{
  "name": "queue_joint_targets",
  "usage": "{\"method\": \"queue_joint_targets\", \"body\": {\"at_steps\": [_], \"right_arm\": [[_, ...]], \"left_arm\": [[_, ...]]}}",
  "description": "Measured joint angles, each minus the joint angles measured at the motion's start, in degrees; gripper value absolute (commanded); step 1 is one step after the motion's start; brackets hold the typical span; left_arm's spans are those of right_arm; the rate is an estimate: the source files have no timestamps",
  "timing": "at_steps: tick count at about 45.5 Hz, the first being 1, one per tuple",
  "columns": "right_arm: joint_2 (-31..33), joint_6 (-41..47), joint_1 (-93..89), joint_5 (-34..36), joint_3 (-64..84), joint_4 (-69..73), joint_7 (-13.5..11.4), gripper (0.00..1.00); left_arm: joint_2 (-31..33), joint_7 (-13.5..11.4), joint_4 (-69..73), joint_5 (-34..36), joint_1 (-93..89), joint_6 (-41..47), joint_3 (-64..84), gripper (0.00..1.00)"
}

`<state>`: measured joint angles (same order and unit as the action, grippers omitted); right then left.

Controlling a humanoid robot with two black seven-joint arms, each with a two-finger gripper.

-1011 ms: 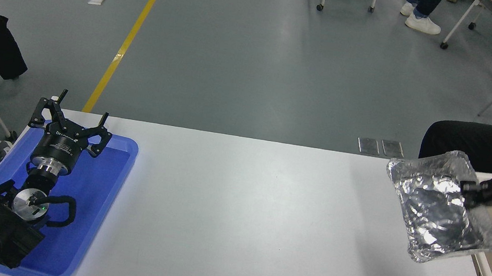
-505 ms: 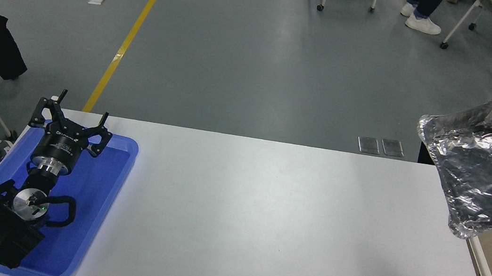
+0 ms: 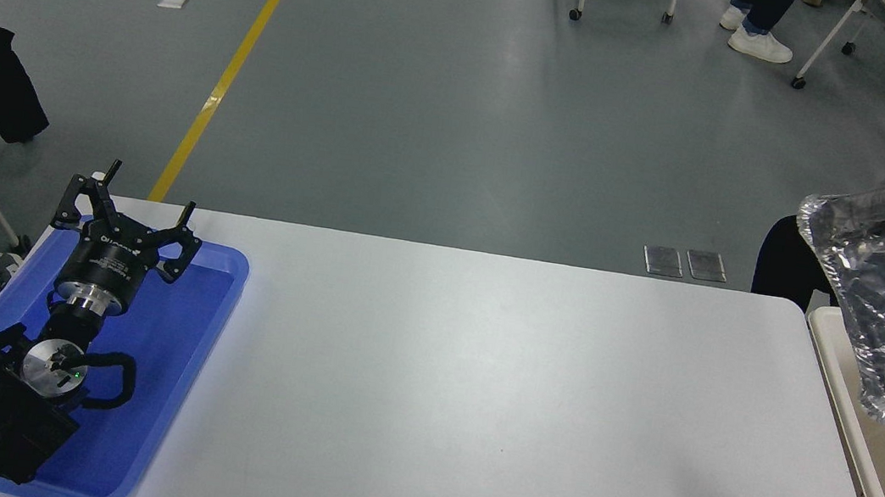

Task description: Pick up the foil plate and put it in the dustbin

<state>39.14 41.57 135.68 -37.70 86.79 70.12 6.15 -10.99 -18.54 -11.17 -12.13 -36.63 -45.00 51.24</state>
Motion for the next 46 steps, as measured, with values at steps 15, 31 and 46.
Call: {"method": "queue_joint_targets", "body": {"at_steps": [15, 31, 46], "right_arm": [[10.8, -4.8, -21.3, -10.7, -14.3, -19.0, 0.4, 0.0], [12.6, -21.7, -54.6, -14.1, -32.9, -36.1, 0.5, 0.0], [5.9, -34.4, -81.4, -14.2, -47.6, -48.3, 0.4, 0.0]], "left_arm": [[-0.1, -0.1, 0.0, 0.0, 0.1, 0.0, 0.0, 1.0], [-0.1, -0.1, 0.0, 0.0, 0.1, 0.0, 0.0, 1.0], [-0.1, -0.2, 0.0, 0.0, 0.1, 0.0, 0.0, 1.0]]}}
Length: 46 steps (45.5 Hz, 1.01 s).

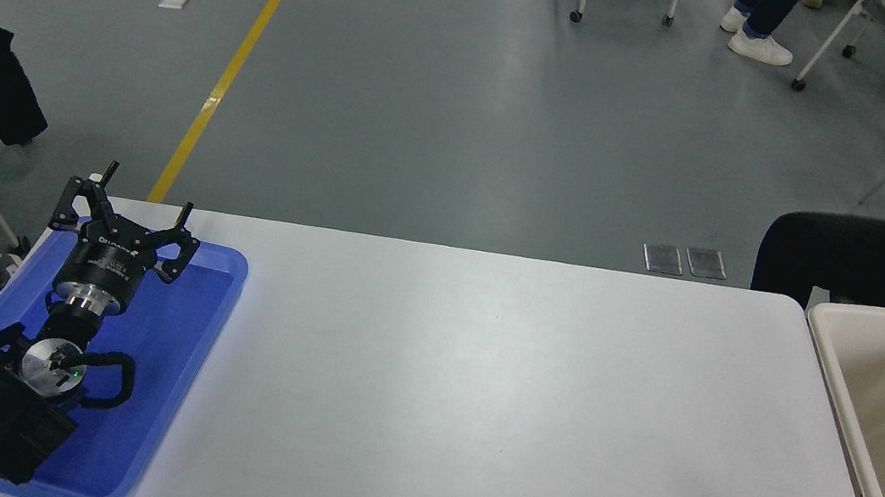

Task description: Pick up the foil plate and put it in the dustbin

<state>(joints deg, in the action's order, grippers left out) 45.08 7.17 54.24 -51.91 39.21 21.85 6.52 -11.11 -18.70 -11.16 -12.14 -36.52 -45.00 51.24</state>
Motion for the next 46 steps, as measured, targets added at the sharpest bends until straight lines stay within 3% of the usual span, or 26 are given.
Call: {"method": "queue_joint_targets", "body": {"at_steps": [13, 14, 15, 17, 20, 46], "right_arm": [[-4.1, -4.8, -9.1, 0.0, -5.7, -3.5, -0.3, 0.0], [-4.3, -5.0, -9.4, 0.0, -5.9, -3.6, -0.4, 0.07], [-4.4, -5.1, -9.6, 0.0, -6.0, -3.7, -0.4, 0.25], [-4.7, -5.4, -10.1, 0.0, -6.4, -4.0, -0.4, 0.8], [-5.0, -5.7, -10.6, 0.0, -6.9, -4.2, -0.4, 1.0], [-5.7, -5.4, -5.8, -0.2, -8.0, -2.5, -0.3, 1.0]], "left_arm": [[0.0, 0.0, 0.0, 0.0, 0.0, 0.0, 0.0, 1.0], [0.0, 0.0, 0.0, 0.0, 0.0, 0.0, 0.0, 1.0], [0.0, 0.0, 0.0, 0.0, 0.0, 0.0, 0.0, 1.0], [0.0, 0.0, 0.0, 0.0, 0.0, 0.0, 0.0, 1.0], [0.0, 0.0, 0.0, 0.0, 0.0, 0.0, 0.0, 1.0], [-0.1, 0.0, 0.0, 0.0, 0.0, 0.0, 0.0, 1.0]]}}
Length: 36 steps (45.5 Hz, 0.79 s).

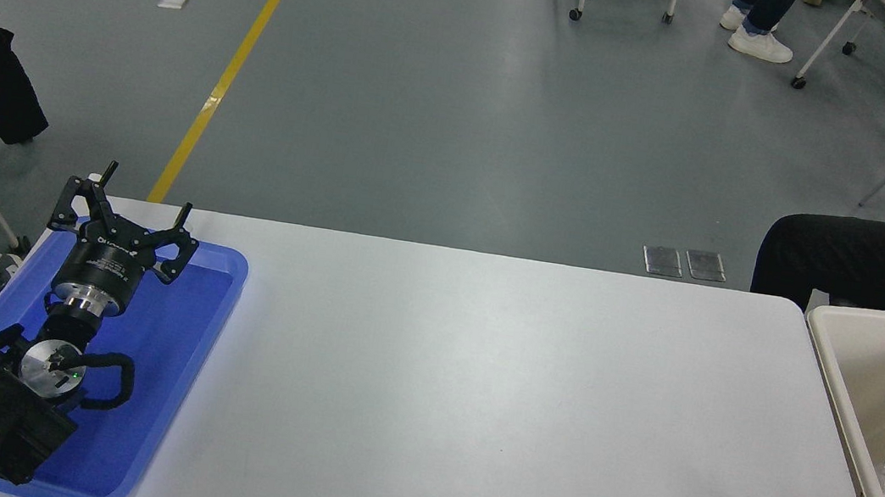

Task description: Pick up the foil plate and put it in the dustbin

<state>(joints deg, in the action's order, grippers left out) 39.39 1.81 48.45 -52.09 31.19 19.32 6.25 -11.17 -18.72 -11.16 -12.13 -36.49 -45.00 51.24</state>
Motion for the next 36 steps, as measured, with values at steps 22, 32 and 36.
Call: {"method": "queue_joint_targets", "body": {"at_steps": [22, 32, 36], "right_arm": [[3.1, 6.2, 29.6, -0.1, 18.0, 31.4, 0.2, 1.0], [-0.1, 17.0, 44.4, 6.7, 23.2, 46.2, 0.2, 1.0], [-2.2, 22.5, 49.8, 11.4, 24.2, 50.0, 0.2, 1.0]], "left_arm": [[0.2, 0.1, 0.0, 0.0, -0.2, 0.0, 0.0, 1.0], [0.3, 0.2, 0.0, 0.0, -0.2, 0.0, 0.0, 1.0], [0.3, 0.2, 0.0, 0.0, -0.2, 0.0, 0.0, 1.0]]}}
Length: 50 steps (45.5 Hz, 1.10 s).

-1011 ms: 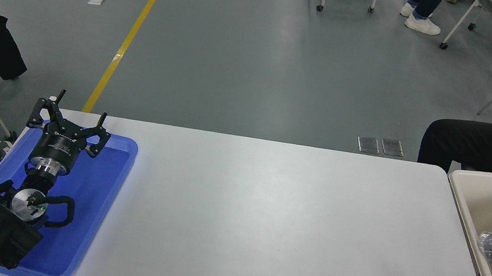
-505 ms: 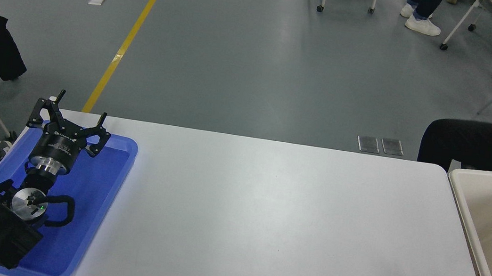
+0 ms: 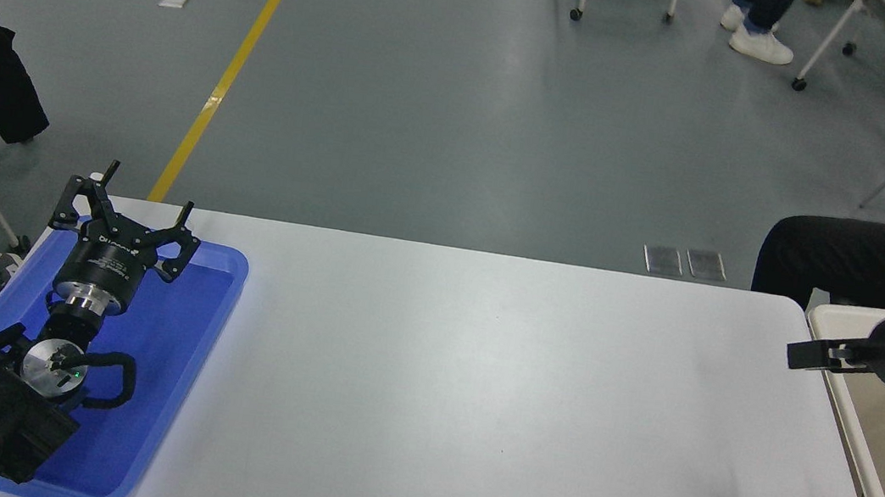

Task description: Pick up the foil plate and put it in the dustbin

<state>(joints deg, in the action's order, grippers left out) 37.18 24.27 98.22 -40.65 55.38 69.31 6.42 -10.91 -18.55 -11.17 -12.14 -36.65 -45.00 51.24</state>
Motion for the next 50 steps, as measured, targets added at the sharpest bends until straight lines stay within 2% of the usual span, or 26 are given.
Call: {"method": "queue_joint_targets", "body": {"at_steps": [8, 25, 36, 50], "right_arm": [[-6.4, 8.5, 9.4, 9.9, 1.2, 4.7, -0.1, 1.0], [-20.5, 16.7, 19.2, 22.2, 5.6, 7.2, -0.4, 1.0], [-20.9, 19.3, 25.6, 27.7, 9.0, 8.9, -0.5, 1.0], [-18.9, 20.4, 33.8, 30.7, 13.4, 14.0, -0.5, 1.0]], "left_arm": [[0.0, 0.0, 0.0, 0.0, 0.0, 0.0, 0.0, 1.0], [-0.1, -0.1, 0.0, 0.0, 0.1, 0.0, 0.0, 1.0], [-0.2, -0.1, 0.0, 0.0, 0.2, 0.0, 0.0, 1.0], [-0.2, -0.1, 0.0, 0.0, 0.2, 0.0, 0.0, 1.0]]}}
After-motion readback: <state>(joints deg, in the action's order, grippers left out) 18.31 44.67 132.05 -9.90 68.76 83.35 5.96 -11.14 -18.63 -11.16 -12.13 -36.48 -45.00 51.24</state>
